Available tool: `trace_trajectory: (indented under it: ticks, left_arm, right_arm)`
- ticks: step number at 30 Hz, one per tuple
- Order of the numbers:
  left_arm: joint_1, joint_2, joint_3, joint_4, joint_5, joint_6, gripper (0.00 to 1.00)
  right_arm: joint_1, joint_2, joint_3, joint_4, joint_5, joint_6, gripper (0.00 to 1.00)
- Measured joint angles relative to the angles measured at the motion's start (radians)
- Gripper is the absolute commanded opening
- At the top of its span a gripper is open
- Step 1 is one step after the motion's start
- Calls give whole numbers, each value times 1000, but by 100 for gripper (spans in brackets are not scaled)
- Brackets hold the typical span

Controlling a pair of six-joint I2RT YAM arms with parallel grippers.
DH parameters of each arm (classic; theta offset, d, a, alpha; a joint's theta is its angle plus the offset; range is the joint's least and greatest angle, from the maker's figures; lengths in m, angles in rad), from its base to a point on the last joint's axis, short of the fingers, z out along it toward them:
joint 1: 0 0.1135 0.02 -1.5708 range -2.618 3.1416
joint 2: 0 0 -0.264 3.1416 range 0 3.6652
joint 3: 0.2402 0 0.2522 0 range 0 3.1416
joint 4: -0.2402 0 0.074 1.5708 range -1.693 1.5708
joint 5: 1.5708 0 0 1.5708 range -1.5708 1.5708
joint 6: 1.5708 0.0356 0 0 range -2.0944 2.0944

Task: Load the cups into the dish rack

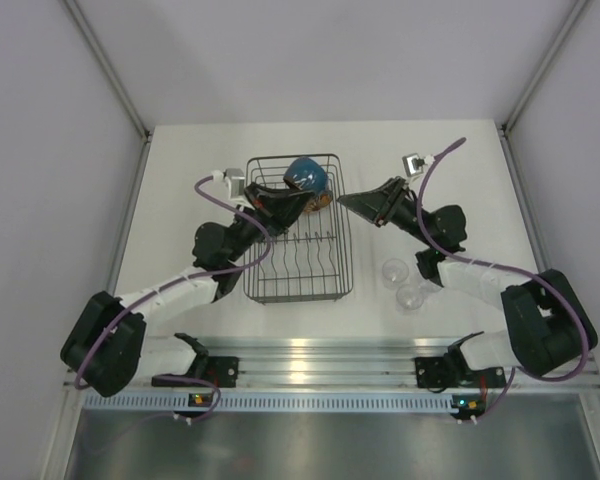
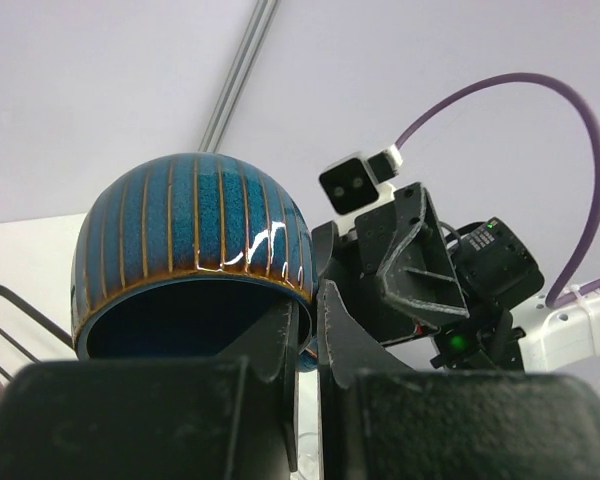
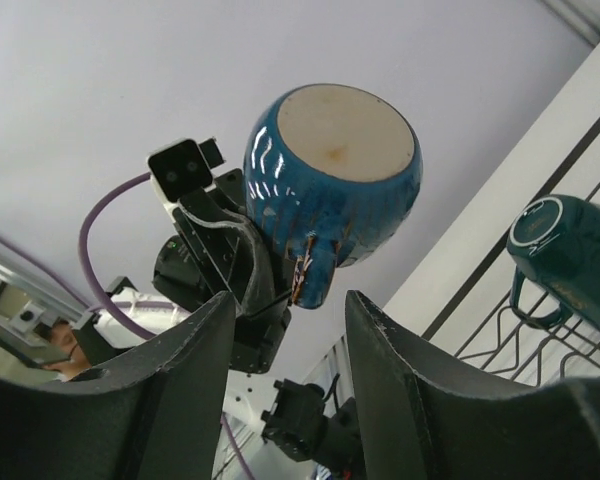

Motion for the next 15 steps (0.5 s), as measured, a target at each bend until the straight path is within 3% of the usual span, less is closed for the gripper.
trace_trajectory:
  ticks: [12, 15]
  left_arm:
    - [0, 55, 27, 19, -3, -20, 0]
    - [-2, 72, 29, 23, -4, -24, 0]
  right_arm:
    - [0, 55, -5, 53, -13, 87, 48]
    - [0, 68, -3, 61, -14, 90, 42]
